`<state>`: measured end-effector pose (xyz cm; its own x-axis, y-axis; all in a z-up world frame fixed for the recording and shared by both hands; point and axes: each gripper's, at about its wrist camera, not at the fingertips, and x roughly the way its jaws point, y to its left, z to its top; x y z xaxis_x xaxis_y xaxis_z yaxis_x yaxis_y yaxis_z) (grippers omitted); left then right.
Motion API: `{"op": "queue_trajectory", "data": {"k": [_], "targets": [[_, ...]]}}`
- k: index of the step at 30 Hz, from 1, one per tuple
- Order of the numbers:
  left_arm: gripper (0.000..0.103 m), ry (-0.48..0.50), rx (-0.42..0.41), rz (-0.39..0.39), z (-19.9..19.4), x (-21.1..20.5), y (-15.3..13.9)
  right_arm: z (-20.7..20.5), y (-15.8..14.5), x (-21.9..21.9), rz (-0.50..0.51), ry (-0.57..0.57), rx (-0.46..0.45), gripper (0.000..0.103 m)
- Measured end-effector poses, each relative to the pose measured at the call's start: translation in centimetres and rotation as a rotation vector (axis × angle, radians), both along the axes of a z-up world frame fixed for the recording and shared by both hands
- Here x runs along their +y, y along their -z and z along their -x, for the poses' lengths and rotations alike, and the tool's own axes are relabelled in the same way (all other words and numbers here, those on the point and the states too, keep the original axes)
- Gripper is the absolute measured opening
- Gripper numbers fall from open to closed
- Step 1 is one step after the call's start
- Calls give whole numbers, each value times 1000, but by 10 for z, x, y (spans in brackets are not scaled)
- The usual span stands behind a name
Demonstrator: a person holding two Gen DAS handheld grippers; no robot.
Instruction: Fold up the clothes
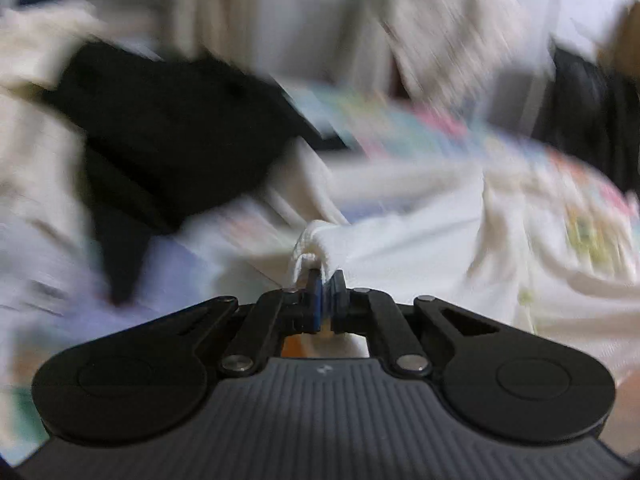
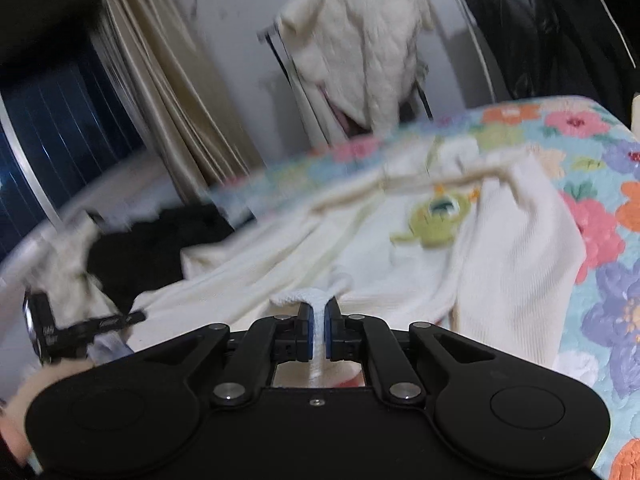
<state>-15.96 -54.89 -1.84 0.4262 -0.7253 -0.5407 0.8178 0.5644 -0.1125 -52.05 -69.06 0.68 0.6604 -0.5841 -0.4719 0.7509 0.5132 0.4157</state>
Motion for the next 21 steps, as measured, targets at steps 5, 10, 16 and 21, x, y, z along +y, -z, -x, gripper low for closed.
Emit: {"op": "queue_trajectory", "data": {"k": [5, 10, 16, 21], "targets": [[3, -89, 103, -48, -40, 49, -3, -4, -12, 23, 4, -9, 123, 8], [2, -155, 169, -272, -39, 41, 56, -22, 10, 19, -48, 31, 308, 8], [11, -12, -47, -205, 20, 39, 11, -14, 11, 11, -65, 23, 231, 8], [64, 351, -277, -110, 104, 6, -29, -8, 15, 5, -94, 22, 168, 9]]}}
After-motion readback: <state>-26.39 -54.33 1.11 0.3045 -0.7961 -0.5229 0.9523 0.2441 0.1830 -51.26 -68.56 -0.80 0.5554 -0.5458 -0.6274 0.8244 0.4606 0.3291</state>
